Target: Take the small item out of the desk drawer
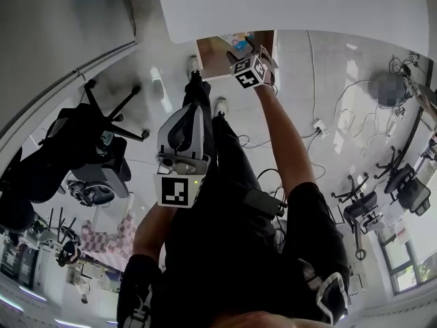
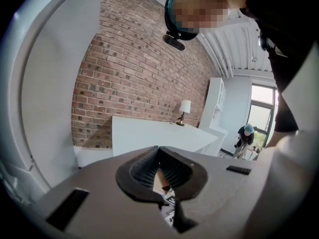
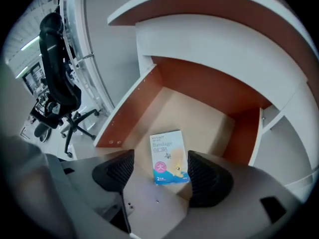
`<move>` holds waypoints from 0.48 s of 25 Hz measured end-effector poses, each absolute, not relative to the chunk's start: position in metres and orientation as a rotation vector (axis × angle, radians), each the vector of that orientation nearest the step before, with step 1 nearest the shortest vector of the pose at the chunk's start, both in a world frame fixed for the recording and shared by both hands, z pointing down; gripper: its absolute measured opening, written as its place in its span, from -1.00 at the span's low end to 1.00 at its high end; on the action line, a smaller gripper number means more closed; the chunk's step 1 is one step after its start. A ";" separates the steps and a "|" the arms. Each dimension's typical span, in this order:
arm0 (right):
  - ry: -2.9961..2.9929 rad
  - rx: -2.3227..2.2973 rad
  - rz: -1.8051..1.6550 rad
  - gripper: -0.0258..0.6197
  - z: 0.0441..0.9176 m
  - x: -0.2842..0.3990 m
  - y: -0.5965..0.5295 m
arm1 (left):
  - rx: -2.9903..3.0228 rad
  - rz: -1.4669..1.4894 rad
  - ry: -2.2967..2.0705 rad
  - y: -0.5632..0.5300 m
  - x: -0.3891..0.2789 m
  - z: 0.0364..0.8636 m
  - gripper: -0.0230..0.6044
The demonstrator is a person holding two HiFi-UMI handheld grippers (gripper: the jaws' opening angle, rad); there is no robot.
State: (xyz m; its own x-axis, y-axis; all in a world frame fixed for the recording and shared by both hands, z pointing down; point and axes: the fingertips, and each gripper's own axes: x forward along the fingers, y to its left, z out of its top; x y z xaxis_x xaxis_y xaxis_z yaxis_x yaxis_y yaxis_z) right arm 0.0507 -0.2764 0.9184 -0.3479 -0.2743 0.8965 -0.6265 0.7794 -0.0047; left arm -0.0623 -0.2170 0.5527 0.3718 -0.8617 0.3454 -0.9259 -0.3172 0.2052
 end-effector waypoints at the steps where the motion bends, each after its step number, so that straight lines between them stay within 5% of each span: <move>1: -1.934 0.672 0.422 0.10 0.927 0.051 -0.278 | 2.270 0.250 -1.558 -0.220 -0.063 0.561 -0.90; 12: -1.794 0.627 0.407 0.23 0.989 0.050 -0.303 | 2.237 0.296 -1.510 -0.244 -0.073 0.623 -0.90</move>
